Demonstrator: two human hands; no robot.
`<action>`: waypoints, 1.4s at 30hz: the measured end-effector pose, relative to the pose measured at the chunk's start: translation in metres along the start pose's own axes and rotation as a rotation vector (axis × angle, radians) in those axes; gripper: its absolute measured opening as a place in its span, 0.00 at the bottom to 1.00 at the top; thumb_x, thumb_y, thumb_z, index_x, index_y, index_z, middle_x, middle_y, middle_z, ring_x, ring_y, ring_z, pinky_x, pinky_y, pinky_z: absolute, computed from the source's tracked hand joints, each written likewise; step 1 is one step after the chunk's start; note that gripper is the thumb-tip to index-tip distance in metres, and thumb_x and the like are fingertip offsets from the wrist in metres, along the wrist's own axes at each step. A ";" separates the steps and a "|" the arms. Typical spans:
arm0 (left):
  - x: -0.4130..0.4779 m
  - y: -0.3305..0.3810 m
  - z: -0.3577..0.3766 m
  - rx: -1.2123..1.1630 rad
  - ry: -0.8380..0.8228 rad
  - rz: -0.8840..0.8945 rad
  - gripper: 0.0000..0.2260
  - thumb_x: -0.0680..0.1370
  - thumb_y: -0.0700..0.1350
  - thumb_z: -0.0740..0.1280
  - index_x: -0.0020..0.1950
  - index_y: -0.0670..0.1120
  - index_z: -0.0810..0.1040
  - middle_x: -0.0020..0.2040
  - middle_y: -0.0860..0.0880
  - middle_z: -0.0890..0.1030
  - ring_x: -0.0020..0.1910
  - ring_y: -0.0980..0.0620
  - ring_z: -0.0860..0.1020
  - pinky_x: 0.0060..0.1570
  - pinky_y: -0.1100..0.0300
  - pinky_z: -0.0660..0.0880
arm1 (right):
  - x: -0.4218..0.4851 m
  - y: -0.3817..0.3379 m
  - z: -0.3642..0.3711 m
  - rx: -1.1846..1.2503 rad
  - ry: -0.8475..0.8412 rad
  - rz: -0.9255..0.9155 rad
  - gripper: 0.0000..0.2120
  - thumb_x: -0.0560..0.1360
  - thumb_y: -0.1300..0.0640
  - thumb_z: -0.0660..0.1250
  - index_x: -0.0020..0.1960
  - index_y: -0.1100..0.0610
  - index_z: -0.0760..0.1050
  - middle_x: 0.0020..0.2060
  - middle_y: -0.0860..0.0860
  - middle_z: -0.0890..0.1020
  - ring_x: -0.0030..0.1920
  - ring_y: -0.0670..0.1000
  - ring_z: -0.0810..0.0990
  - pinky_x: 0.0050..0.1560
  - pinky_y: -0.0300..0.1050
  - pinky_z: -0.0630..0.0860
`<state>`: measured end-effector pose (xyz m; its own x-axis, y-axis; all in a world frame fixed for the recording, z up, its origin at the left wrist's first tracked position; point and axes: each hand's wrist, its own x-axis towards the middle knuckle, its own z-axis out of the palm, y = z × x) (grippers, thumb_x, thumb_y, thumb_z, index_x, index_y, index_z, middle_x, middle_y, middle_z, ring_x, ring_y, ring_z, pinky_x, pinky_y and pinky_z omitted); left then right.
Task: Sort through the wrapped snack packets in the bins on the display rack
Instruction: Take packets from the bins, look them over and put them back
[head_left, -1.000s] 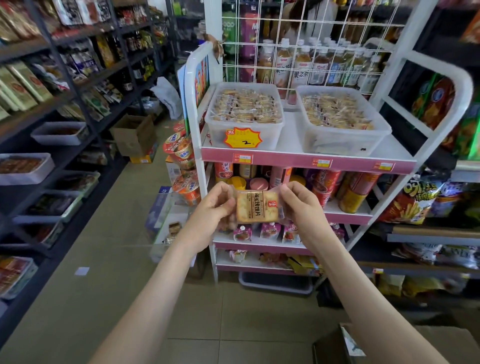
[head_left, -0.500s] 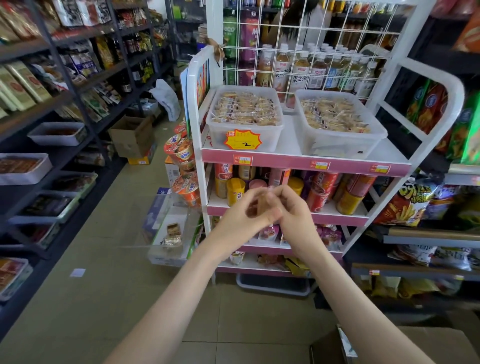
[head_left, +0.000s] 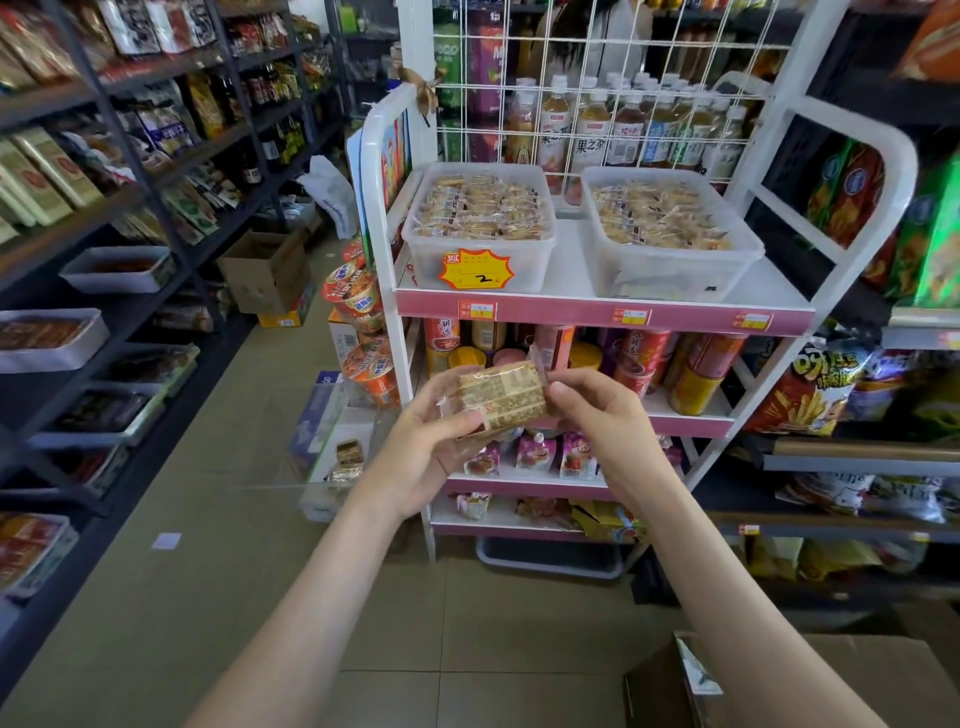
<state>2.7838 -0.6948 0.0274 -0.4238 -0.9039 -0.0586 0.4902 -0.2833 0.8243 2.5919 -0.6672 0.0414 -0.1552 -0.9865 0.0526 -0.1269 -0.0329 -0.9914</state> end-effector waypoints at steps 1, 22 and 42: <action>0.000 0.000 -0.002 -0.005 -0.016 -0.006 0.22 0.70 0.31 0.70 0.62 0.45 0.75 0.57 0.43 0.81 0.53 0.44 0.82 0.47 0.56 0.81 | -0.001 -0.001 0.000 -0.012 0.008 -0.005 0.08 0.79 0.62 0.64 0.51 0.52 0.80 0.45 0.52 0.84 0.44 0.50 0.81 0.50 0.48 0.78; 0.024 0.003 0.003 -0.018 -0.126 -0.012 0.32 0.62 0.38 0.80 0.63 0.42 0.73 0.58 0.40 0.81 0.57 0.41 0.81 0.49 0.50 0.80 | 0.015 -0.013 -0.040 0.097 -0.371 0.012 0.16 0.74 0.72 0.66 0.58 0.58 0.75 0.49 0.54 0.79 0.50 0.50 0.81 0.56 0.43 0.78; 0.179 0.110 0.103 0.846 -0.071 0.263 0.11 0.83 0.47 0.60 0.61 0.62 0.74 0.66 0.56 0.75 0.63 0.60 0.74 0.65 0.57 0.70 | 0.191 -0.089 -0.060 -0.169 0.031 -0.349 0.18 0.76 0.61 0.67 0.64 0.53 0.68 0.50 0.43 0.79 0.51 0.38 0.78 0.56 0.38 0.76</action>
<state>2.6834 -0.8546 0.1656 -0.4371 -0.8762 0.2033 -0.1363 0.2879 0.9479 2.5146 -0.8427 0.1468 -0.1036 -0.9151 0.3896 -0.3364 -0.3364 -0.8796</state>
